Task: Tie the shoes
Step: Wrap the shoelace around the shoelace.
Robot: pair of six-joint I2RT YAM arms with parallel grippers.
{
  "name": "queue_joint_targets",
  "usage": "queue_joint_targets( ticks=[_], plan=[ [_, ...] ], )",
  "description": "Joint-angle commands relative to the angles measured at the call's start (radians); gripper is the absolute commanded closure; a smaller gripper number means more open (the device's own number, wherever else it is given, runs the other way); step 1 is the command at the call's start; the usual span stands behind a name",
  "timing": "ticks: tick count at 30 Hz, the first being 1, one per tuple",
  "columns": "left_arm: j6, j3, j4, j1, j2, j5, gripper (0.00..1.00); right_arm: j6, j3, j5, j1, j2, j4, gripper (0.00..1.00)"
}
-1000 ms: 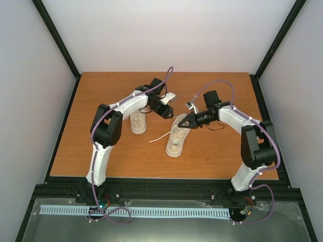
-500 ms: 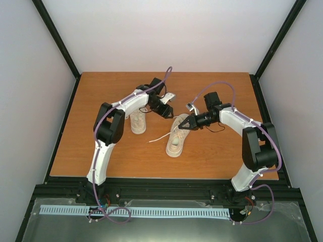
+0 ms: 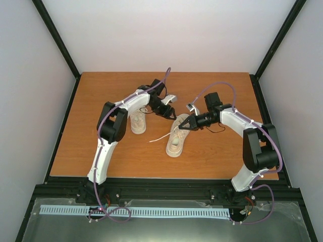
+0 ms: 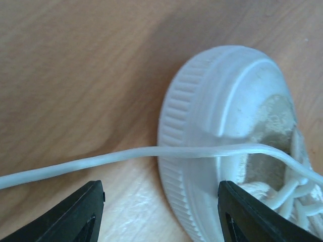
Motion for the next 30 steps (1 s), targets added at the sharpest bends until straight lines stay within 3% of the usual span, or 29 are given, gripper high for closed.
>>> queue_joint_targets(
  ticks=[1, 9, 14, 21, 22, 26, 30],
  plan=[
    [0.018, -0.017, 0.05, -0.024, -0.039, 0.116, 0.35, 0.012, -0.024, 0.002, 0.005, -0.045, 0.015, 0.97],
    [-0.001, -0.032, 0.086, -0.031, -0.05, 0.151, 0.36, 0.019, -0.048, 0.006, 0.005, -0.06, 0.025, 0.97],
    [-0.006, -0.093, 0.101, -0.056, -0.07, 0.152, 0.42, 0.018, -0.043, 0.003, 0.005, -0.056, 0.025, 0.97],
    [-0.018, -0.189, 0.189, -0.102, -0.161, 0.01, 0.46, 0.015, -0.048, 0.0, 0.006, -0.062, 0.019, 0.97],
    [-0.02, -0.182, 0.182, -0.101, -0.154, 0.01, 0.48, 0.015, -0.049, 0.001, 0.005, -0.063, 0.019, 0.97],
    [-0.058, -0.162, 0.125, -0.104, -0.121, 0.015, 0.71, 0.018, -0.052, 0.006, 0.005, -0.071, 0.02, 0.97],
    [-0.143, -0.244, 0.173, -0.107, -0.165, -0.017, 0.75, 0.022, -0.055, 0.012, 0.006, -0.079, 0.021, 0.97]
  ],
)
